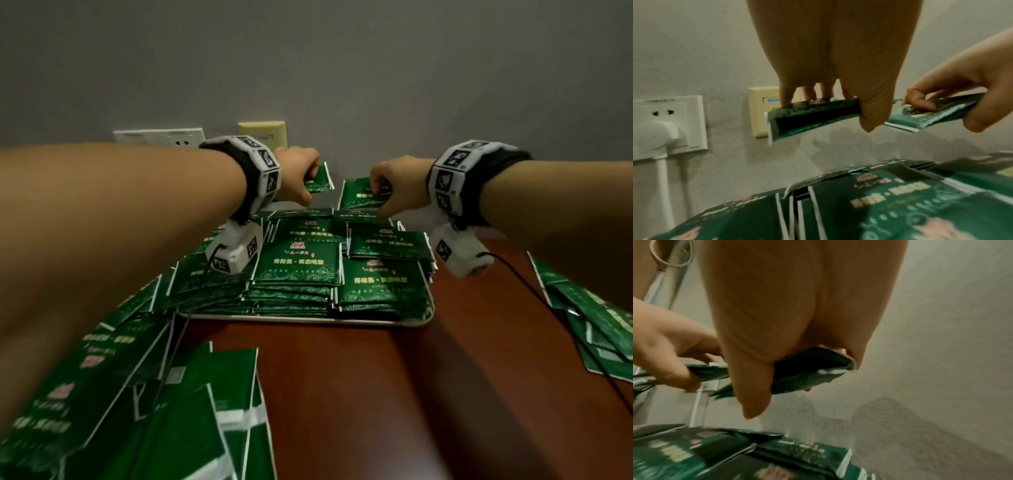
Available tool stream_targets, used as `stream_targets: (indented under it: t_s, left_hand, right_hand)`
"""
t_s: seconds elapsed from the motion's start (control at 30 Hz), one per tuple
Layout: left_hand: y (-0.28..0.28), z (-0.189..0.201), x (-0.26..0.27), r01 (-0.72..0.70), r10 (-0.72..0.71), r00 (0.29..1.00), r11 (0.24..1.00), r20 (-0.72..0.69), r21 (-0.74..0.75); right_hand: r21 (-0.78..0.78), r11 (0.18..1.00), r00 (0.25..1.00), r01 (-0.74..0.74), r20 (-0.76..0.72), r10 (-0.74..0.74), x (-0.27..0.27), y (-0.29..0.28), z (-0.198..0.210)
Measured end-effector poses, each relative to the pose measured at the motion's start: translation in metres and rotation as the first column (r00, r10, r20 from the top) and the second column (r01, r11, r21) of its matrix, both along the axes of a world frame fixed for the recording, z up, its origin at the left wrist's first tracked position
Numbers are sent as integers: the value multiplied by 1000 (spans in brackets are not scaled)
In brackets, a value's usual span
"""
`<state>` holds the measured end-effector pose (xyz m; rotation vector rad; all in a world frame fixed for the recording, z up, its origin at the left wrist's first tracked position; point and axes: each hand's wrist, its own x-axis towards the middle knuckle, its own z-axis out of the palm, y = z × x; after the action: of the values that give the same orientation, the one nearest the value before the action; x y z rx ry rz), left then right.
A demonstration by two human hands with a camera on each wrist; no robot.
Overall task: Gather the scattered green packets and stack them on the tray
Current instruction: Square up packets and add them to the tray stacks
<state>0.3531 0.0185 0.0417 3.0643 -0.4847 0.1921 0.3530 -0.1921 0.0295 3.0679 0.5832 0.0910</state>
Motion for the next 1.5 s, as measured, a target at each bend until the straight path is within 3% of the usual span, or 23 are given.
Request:
stream_targets:
  t_s: [0.2, 0.33, 0.43, 0.57, 0.73, 0.93, 1.1, 1.37, 1.5]
  left_hand:
    - [-2, -29, 40, -37, 46, 997, 991, -67, 126]
    - [1, -38, 31, -55, 58, 998, 996, -31, 73]
    - [8, -30, 0, -93, 91, 995, 992, 30, 85]
    - [5, -23, -67, -63, 67, 997, 987, -26, 147]
    - [-27, -45, -169, 109, -58, 973, 970, -225, 217]
    - [-78, -88, -248, 190, -71, 885, 958, -460, 216]
    - [-101, -106, -273, 149, 5, 866, 952, -501, 267]
    - [-109, -110, -262, 74, 107, 875, 934, -472, 348]
    - [-120, -109, -253, 55, 144, 863, 926, -484, 374]
  right_hand:
    - [-20, 1000, 999, -7, -45, 6, 38, 11, -13]
    - [18, 1000, 998, -19, -55, 20, 19, 3, -26]
    - [22, 999, 999, -35, -28, 36, -20, -7, -27]
    - [17, 998, 994, -61, -92, 62, -88, -17, -30]
    - [-63, 992, 991, -113, -79, 107, -183, -26, -41]
    - [-176, 980, 940, 94, -308, -146, -262, -57, -93]
    - [-119, 935, 911, 335, -210, -354, -273, -118, -108]
    - [-128, 808, 798, 575, -133, -588, -212, -233, -96]
    - [-93, 786, 775, 612, -128, -619, -191, -249, -95]
